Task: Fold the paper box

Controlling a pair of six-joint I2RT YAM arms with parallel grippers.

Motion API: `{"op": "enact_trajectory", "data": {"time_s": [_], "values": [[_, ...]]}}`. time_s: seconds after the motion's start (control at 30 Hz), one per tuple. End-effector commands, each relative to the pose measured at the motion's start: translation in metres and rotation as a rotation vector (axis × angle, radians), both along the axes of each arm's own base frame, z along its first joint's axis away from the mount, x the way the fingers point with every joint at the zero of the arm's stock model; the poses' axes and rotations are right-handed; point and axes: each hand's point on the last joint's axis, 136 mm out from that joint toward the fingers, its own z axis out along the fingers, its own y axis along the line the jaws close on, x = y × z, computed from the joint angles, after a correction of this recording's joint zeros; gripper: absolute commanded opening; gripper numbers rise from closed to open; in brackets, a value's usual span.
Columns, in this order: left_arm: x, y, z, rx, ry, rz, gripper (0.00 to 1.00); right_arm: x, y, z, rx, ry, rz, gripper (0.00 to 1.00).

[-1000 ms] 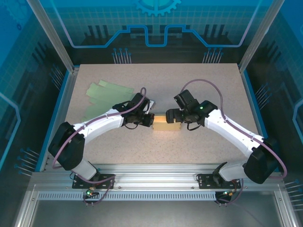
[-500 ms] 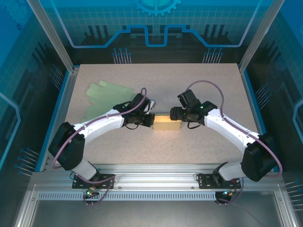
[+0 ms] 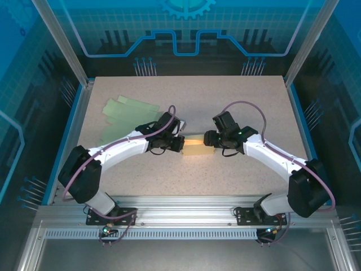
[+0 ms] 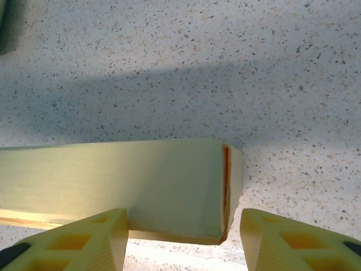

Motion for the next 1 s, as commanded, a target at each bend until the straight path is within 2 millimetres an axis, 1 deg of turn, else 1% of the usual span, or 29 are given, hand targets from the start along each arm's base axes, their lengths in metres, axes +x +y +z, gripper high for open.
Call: {"op": "enact_trajectory", "data": {"time_s": [0.0, 0.1, 0.2, 0.27, 0.33, 0.37, 0.43, 0.53, 0.6, 0.7, 0.77, 0.83, 0.9, 0.97], "values": [[-0.008, 0.009, -0.012, 0.045, 0.032, 0.015, 0.11, -0.017, -0.027, -0.032, -0.094, 0.1, -0.042, 0.53], [-0.01, 0.009, -0.01, 0.042, 0.029, 0.011, 0.17, -0.018, -0.027, -0.036, -0.095, 0.108, -0.044, 0.52], [-0.011, 0.011, -0.009, 0.042, 0.026, 0.005, 0.21, -0.018, -0.027, -0.039, -0.096, 0.12, -0.044, 0.51], [-0.012, 0.011, -0.006, 0.039, 0.023, 0.005, 0.23, -0.018, -0.026, -0.04, -0.093, 0.123, -0.042, 0.51], [-0.013, 0.011, -0.001, 0.026, 0.015, 0.003, 0.27, -0.017, -0.025, -0.041, -0.091, 0.125, -0.042, 0.51], [-0.014, 0.01, 0.003, 0.015, 0.009, 0.003, 0.29, -0.017, -0.025, -0.041, -0.089, 0.125, -0.041, 0.51], [-0.014, 0.008, 0.015, -0.015, -0.009, 0.004, 0.3, -0.017, -0.024, -0.039, -0.086, 0.122, -0.04, 0.51], [-0.01, 0.005, 0.038, -0.069, -0.062, 0.02, 0.36, -0.017, -0.025, -0.035, -0.086, 0.115, -0.041, 0.51], [-0.004, 0.005, 0.054, -0.099, -0.113, 0.043, 0.45, -0.018, -0.025, -0.033, -0.084, 0.111, -0.042, 0.51], [0.01, 0.002, 0.066, -0.152, -0.169, 0.076, 0.49, -0.019, -0.026, -0.032, -0.083, 0.108, -0.043, 0.51], [0.02, -0.005, 0.069, -0.192, -0.174, 0.089, 0.49, -0.02, -0.026, -0.032, -0.083, 0.109, -0.044, 0.51], [0.03, -0.013, 0.065, -0.214, -0.175, 0.093, 0.5, -0.02, -0.026, -0.032, -0.085, 0.11, -0.045, 0.51], [0.037, -0.018, 0.056, -0.229, -0.171, 0.106, 0.54, -0.02, -0.027, -0.032, -0.087, 0.109, -0.046, 0.51], [0.041, -0.019, 0.043, -0.229, -0.15, 0.124, 0.54, -0.02, -0.027, -0.032, -0.089, 0.11, -0.044, 0.51]]}}
